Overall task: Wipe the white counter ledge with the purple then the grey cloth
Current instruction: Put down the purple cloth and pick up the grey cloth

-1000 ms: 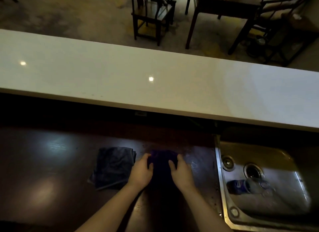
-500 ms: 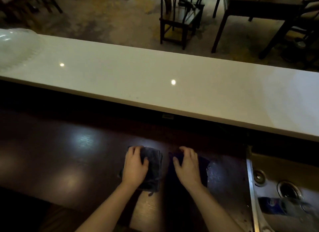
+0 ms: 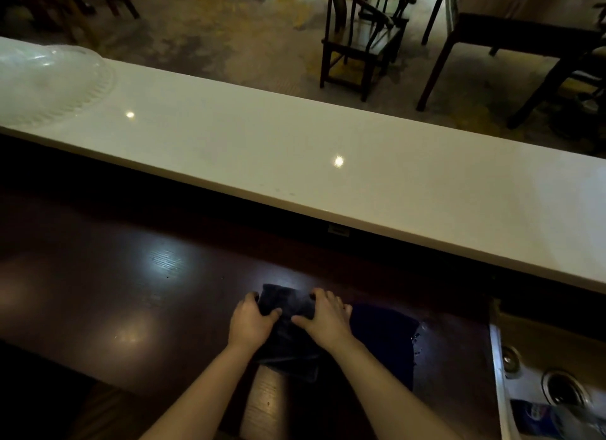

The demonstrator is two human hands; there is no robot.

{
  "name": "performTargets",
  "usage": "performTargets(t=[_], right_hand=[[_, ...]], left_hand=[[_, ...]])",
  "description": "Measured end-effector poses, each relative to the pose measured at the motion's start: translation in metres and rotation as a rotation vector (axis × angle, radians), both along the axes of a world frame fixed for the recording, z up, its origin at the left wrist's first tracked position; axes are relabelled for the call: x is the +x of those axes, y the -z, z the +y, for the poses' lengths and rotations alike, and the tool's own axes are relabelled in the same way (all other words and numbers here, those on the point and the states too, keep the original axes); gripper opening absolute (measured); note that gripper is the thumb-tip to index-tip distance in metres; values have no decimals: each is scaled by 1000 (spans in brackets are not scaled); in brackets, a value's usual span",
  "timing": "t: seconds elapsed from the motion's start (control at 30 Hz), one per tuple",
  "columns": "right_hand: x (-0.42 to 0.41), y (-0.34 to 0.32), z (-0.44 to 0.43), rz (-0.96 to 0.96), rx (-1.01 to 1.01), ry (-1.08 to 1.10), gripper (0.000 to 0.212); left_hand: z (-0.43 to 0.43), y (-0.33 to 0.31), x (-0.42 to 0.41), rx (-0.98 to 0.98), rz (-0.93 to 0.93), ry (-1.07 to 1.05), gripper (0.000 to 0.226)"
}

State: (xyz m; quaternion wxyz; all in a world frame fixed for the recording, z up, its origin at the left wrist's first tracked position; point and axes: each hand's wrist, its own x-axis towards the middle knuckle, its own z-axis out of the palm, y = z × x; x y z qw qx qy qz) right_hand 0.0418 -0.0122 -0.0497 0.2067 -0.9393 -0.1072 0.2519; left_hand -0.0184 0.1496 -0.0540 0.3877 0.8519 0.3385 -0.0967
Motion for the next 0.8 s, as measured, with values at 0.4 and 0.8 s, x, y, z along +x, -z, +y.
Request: performTargets(t=[0.4,0.8], right_hand=[[9,-65,-35,391,750,415,17],[30,-157,-77,517,1500,334,50]], left_hand=[[-1,-41,19,-355,-279,140,9],[-40,-172,72,-636,-682,202,10]])
